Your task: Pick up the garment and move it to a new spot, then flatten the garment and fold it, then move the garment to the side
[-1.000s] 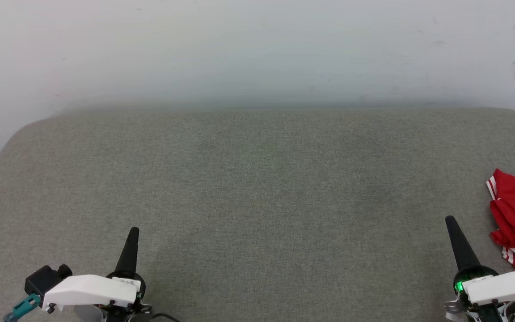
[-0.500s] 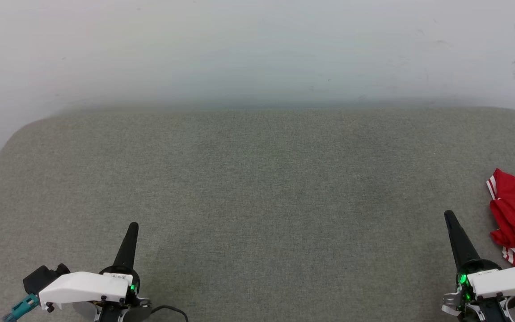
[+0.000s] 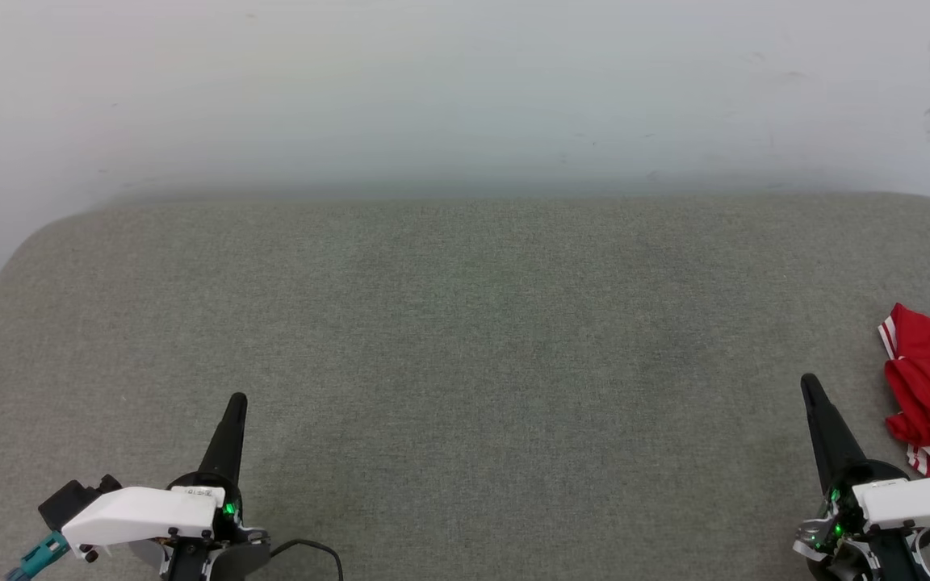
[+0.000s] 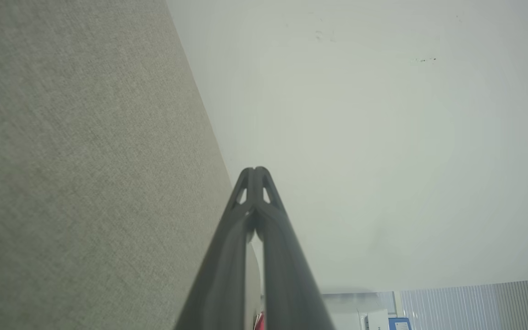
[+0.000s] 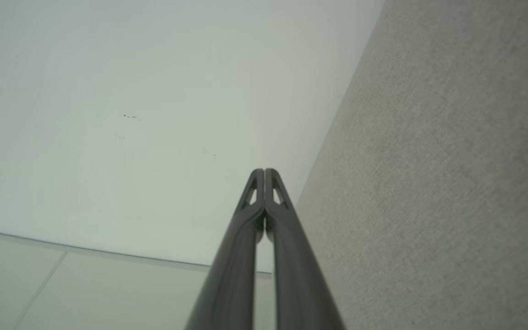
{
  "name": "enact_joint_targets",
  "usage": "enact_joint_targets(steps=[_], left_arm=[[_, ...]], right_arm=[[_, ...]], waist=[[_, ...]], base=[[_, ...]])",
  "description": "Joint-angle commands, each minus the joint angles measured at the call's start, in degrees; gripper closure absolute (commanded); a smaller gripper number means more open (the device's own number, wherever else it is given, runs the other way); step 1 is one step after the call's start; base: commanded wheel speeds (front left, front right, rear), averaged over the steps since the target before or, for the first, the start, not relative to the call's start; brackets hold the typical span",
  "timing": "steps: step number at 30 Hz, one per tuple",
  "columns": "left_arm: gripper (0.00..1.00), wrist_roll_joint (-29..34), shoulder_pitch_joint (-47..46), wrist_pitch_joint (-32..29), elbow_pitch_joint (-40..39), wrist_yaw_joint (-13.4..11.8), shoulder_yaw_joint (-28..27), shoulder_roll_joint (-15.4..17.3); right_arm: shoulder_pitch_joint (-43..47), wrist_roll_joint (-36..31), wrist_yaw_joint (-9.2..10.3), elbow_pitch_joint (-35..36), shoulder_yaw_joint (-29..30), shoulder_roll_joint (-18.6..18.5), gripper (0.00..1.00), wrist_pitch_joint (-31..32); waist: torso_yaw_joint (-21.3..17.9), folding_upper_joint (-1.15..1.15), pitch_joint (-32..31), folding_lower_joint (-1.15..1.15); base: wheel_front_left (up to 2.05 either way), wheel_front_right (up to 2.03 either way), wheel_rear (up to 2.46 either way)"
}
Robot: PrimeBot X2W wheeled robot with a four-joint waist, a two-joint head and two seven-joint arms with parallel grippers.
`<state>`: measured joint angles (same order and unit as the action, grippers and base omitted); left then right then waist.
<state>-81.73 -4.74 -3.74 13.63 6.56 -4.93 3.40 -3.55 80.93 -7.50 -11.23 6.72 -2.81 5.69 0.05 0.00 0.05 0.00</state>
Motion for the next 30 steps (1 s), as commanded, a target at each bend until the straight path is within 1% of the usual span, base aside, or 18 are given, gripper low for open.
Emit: enact_joint_targets(steps=[1,23,30], left_arm=[[1.0,-1.33,-1.0,-0.43,-0.02,0.31,-0.4,-0.05],[1.0,-9.97,-1.72,-2.84,0.44,1.0,-1.71,-0.58],[1.0,-10.69,-1.75,-3.01,0.49,1.08,-1.8,-0.62]], right_arm=[[-1.33,1.54,0.01,-0.23,-0.07,-0.11,1.0,0.22],[-2.94,10.8,0.02,-2.79,-0.22,-0.12,1.0,0.87],[-3.08,11.58,0.02,-2.98,-0.24,-0.12,1.0,0.86]], waist=[[0.0,0.0,0.01,0.0],[-0.05,0.0,0.12,0.0],[-0.05,0.0,0.13,0.0]], base=[[0.0,0.0,0.0],[0.0,0.0,0.0],[0.0,0.0,0.0]])
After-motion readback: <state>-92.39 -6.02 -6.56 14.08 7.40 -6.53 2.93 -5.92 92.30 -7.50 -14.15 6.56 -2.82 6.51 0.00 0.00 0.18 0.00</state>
